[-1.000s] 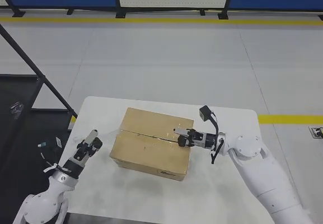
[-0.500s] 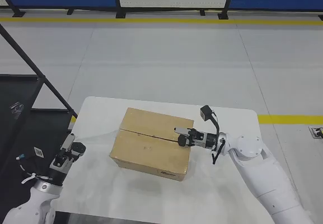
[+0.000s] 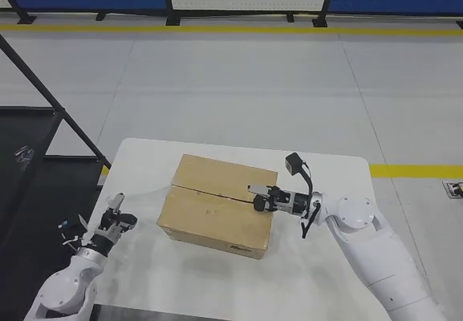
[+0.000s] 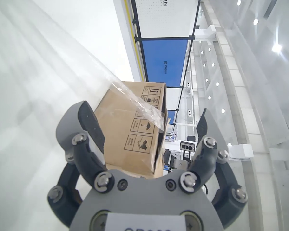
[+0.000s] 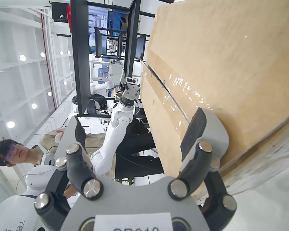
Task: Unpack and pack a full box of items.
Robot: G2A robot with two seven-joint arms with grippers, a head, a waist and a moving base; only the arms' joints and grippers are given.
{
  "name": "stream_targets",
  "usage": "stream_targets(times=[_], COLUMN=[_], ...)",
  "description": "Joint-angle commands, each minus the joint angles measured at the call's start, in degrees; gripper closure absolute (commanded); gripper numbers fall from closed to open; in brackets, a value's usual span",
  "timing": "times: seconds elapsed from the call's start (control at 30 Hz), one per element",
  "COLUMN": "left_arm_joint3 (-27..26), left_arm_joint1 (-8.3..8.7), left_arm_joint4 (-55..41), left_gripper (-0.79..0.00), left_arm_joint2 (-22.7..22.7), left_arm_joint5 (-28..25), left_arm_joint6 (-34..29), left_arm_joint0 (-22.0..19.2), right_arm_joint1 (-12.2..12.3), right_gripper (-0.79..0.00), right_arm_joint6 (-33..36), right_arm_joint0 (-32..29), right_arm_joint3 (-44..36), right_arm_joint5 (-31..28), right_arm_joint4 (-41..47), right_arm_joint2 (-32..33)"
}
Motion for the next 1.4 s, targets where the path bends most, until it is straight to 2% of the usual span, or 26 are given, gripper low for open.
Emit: stream_targets(times=[0.0,0.33,0.77,1.07,1.37], left_arm_joint3=[2.86,12.94,24.16,23.87,18.18], left_arm_joint1=[-0.24,-1.64,-3.70,-4.16,-3.93], left_arm_joint4=[-1.14,-4.34,-12.30,-14.24,-12.33], left_gripper=[-0.785,-0.785,-0.785,-0.785,-0.785], left_arm_joint2=[1.02,5.81,8.66,7.58,5.12], left_arm_joint5=[0.06,0.63,-1.27,-6.83,-11.00], left_arm_joint6=[-0.51,-1.47,-1.66,-1.01,2.31], left_arm_joint0=[-2.18,-11.05,-20.14,-21.27,-19.30], right_arm_joint1=[0.06,0.32,0.65,0.67,0.54], right_gripper=[-0.785,-0.785,-0.785,-0.785,-0.785], right_arm_joint6=[-0.01,0.53,0.96,1.17,1.28], right_arm_joint0=[-0.32,-1.21,-1.83,-1.76,-1.32], right_arm_joint3=[-0.71,-1.96,-2.25,-1.45,-0.56], right_arm_joint5=[0.41,1.36,1.50,1.08,0.53], right_arm_joint4=[-0.31,-1.04,-0.79,-0.30,0.36], right_arm_joint2=[0.00,0.24,1.09,1.09,0.81])
